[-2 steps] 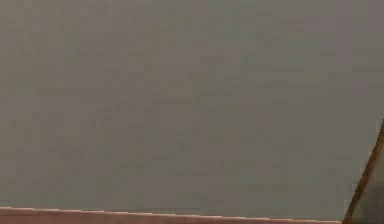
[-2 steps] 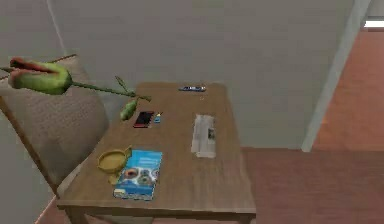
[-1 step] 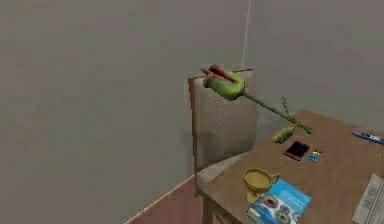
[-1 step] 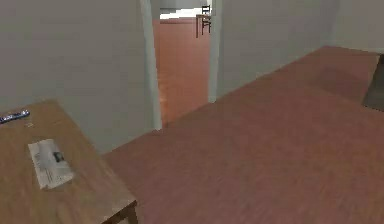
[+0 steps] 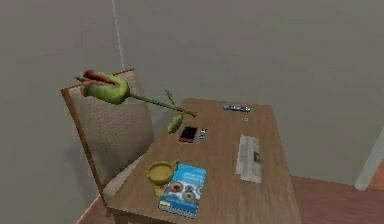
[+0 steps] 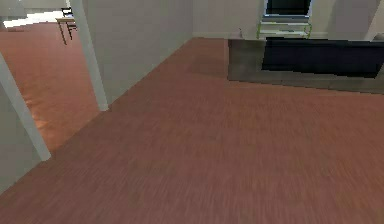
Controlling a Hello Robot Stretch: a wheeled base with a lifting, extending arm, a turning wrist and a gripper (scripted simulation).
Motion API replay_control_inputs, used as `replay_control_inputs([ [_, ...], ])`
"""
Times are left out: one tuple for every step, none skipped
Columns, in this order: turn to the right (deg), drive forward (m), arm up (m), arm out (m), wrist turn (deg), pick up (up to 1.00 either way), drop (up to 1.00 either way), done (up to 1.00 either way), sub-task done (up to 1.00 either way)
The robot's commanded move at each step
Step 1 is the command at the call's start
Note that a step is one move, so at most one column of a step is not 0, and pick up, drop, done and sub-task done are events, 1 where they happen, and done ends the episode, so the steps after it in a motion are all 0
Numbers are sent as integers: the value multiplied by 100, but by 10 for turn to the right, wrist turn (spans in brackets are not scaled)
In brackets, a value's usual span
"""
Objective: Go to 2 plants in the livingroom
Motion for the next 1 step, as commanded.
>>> replay_control_inputs([
  [0,0,0,0,0,0,0,0,100],
])
